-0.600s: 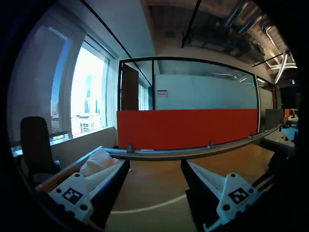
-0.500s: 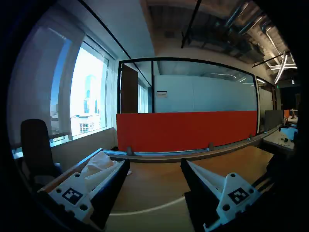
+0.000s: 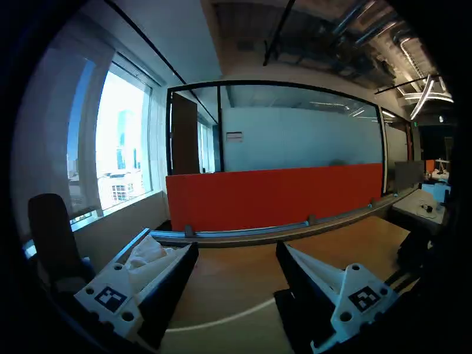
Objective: Fold towel
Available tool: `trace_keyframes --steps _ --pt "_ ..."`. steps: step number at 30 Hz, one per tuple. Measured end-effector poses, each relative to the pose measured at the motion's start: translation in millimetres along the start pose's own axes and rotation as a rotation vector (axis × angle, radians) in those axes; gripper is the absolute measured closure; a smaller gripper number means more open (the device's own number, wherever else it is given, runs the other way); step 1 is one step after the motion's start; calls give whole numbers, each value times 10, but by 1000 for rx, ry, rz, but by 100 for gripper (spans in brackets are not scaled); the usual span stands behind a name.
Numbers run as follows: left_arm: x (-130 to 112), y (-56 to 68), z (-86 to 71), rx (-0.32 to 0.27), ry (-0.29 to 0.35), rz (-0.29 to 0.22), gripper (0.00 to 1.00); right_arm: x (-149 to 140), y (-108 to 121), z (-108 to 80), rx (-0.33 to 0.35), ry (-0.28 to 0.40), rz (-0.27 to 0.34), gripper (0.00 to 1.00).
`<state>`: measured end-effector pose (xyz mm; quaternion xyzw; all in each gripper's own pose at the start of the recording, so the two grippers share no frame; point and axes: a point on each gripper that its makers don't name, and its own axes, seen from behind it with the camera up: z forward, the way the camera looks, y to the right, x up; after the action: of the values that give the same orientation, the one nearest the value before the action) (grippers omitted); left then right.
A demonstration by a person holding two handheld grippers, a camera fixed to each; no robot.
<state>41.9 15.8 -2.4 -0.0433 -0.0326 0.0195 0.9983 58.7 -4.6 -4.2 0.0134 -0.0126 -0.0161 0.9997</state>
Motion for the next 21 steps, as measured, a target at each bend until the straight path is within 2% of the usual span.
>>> trace_keyframes --steps 5,9,15,21 --pt "-48 137 22 -67 -38 7 2 -25 -115 23 60 -33 -68 1" --pt "-84 255 27 -119 -66 29 2 -90 -296 37 137 -79 -113 1" --pt "-136 400 34 -192 -97 52 2 -161 -535 41 253 -143 -98 1" --pt "-285 482 28 -244 -139 68 2 -345 -651 1 325 -203 -117 1"
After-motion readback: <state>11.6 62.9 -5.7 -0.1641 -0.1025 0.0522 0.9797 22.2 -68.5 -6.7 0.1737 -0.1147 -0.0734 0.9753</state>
